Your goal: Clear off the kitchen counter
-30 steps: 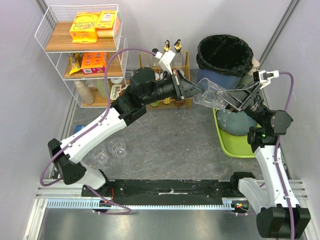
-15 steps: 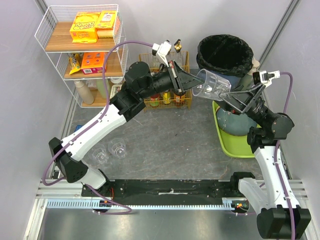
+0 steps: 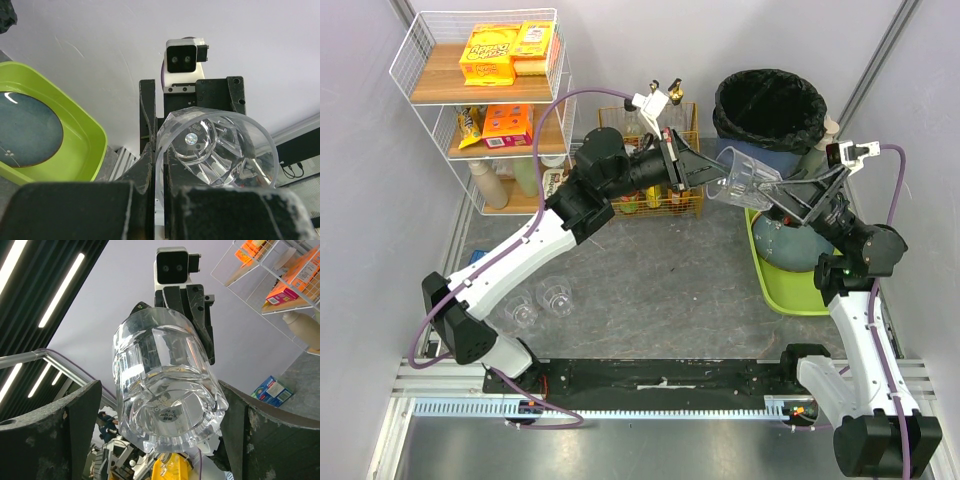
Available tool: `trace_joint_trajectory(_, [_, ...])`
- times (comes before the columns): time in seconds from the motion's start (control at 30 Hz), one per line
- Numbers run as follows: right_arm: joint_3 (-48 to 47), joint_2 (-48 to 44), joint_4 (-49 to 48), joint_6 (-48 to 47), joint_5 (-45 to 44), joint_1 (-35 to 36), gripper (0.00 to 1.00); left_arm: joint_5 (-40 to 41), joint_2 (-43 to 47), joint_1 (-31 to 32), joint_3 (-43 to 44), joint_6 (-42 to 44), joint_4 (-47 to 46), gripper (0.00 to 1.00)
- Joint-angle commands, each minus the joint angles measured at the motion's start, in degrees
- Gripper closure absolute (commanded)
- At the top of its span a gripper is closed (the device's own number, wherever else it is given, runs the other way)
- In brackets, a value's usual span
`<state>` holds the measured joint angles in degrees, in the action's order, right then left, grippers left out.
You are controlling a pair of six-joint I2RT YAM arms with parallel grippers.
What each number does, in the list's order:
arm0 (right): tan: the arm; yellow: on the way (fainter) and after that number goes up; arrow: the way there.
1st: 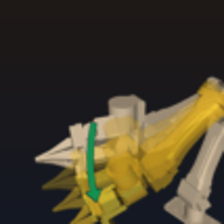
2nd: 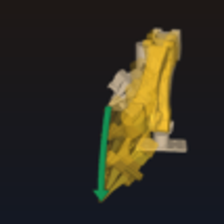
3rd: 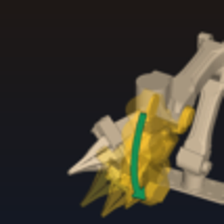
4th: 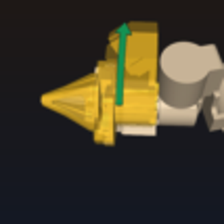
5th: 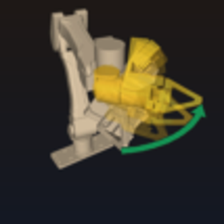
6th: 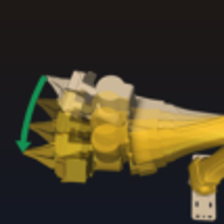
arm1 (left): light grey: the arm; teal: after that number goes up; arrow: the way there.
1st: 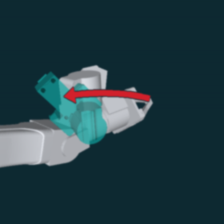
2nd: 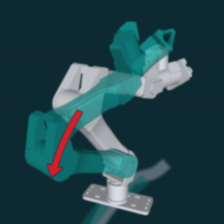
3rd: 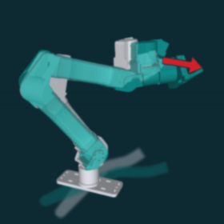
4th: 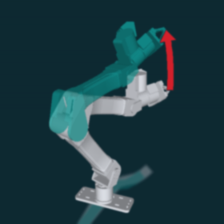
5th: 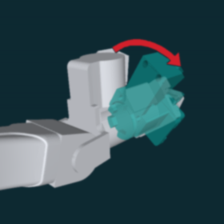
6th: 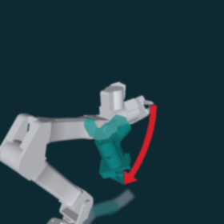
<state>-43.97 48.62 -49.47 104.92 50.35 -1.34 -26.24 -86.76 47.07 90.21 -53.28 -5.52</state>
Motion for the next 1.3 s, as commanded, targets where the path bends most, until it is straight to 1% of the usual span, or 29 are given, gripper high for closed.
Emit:
trace_joint_trajectory(0.0, [-2.35,-0.54,2.36,-2.88,-0.43,0.20,0.03,-1.53,0.54,0.04,-0.56,-1.74,-4.24,0.98])
trace_joint_trajectory(0.03, [-2.44,-0.72,2.80,-3.32,-0.43,0.20,0.08,-1.45,0.63,0.04,-0.65,-1.74,-4.24,0.98])
trace_joint_trajectory(0.17, [-2.70,-0.28,4.65,-3.94,0.54,0.20,0.34,-1.27,0.45,0.04,-0.83,-1.74,-4.15,0.98])
trace_joint_trajectory(0.23, [-2.79,-0.19,6.66,-4.99,0.80,0.20,0.54,-1.10,0.37,0.13,-0.66,-1.66,-3.71,0.97])
trace_joint_trajectory(0.3, [-3.23,-0.28,10.34,-8.13,0.63,0.20,0.69,-0.75,0.63,-0.13,-0.83,-1.48,-3.27,0.78])
trace_joint_trajectory(0.33, [-3.58,-0.37,13.67,-9.64,0.46,0.20,0.76,-0.57,0.98,-0.22,-1.00,-1.31,-3.10,0.72])
trace_joint_trajectory(0.37, [-4.02,-0.28,16.22,-11.30,0.28,0.20,0.81,-0.13,1.41,-0.48,-1.53,-1.04,-3.01,0.61])
trace_joint_trajectory(0.4, [-4.55,-0.28,19.03,-13.58,-0.07,0.20,0.86,0.39,2.29,-0.75,-2.32,-0.43,-2.92,0.48])
trace_joint_trajectory(0.43, [-5.07,-0.02,22.72,-16.91,-0.42,0.20,0.90,1.10,3.17,-1.10,-3.72,0.36,-2.48,0.39])
trace_joint_trajectory(0.47, [-5.60,0.16,25.71,-19.21,-0.77,0.11,0.95,2.23,4.48,-1.54,-4.86,1.58,-1.78,0.33])
trace_joint_trajectory(0.5, [-6.21,0.51,28.87,-21.58,-1.21,0.20,0.98,3.64,6.06,-1.89,-6.26,2.81,-0.38,0.29])
trace_joint_trajectory(0.53, [-6.66,0.95,31.43,-23.60,-1.65,0.20,0.99,5.57,7.47,-2.50,-7.67,3.96,1.20,0.26])
trace_joint_trajectory(0.6, [-7.45,1.91,36.70,-27.47,-2.97,0.20,1.00,9.78,11.15,-4.00,-11.10,6.33,5.06,0.24])
trace_joint_trajectory(0.67, [-8.15,2.88,41.19,-31.78,-4.46,0.20,1.00,15.22,13.80,-5.84,-13.30,9.49,13.30,0.24])
trace_joint_trajectory(0.7, [-8.76,3.58,44.60,-34.15,-5.43,0.20,1.00,19.69,14.86,-6.28,-13.92,12.20,17.78,0.24])
trace_joint_trajectory(0.73, [-9.81,4.11,48.29,-38.17,-7.09,0.20,1.00,25.91,16.08,-6.46,-14.53,15.54,21.48,0.24])
trace_joint_trajectory(0.8, [-12.19,6.04,59.09,-48.53,-12.09,0.20,1.00,38.04,18.20,-6.46,-16.90,19.95,27.64,0.24])
trace_joint_trajectory(0.83, [-13.76,7.09,64.27,-55.20,-17.86,0.20,1.00,42.28,19.25,-6.55,-18.13,21.53,30.19,0.24])
trace_joint_trajectory(0.87, [-14.82,8.49,69.29,-59.96,-22.79,0.11,1.00,45.46,20.22,-6.55,-19.36,22.94,31.87,0.24])
trace_joint_trajectory(0.93, [-16.76,11.48,77.03,-68.93,-33.24,0.03,1.00,48.55,22.42,-6.55,-22.00,24.71,33.90,0.23])
trace_joint_trajectory(1.0, [-17.64,13.42,81.36,-71.51,-41.35,0.11,1.00,49.09,24.26,-6.55,-24.20,25.50,34.96,0.23])
trace_joint_trajectory(1.13, [-17.30,12.82,85.68,-72.49,-54.80,0.03,1.00,49.52,26.20,-6.46,-25.88,26.99,37.68,0.22])
trace_joint_trajectory(1.2, [-17.47,12.72,88.57,-71.97,-65.41,-0.06,1.00,50.58,25.86,-6.55,-25.53,27.70,40.22,0.22])
trace_joint_trajectory(1.27, [-17.65,12.81,90.95,-72.14,-71.15,-1.03,1.00,50.59,25.33,-6.55,-25.26,27.96,41.72,0.22])
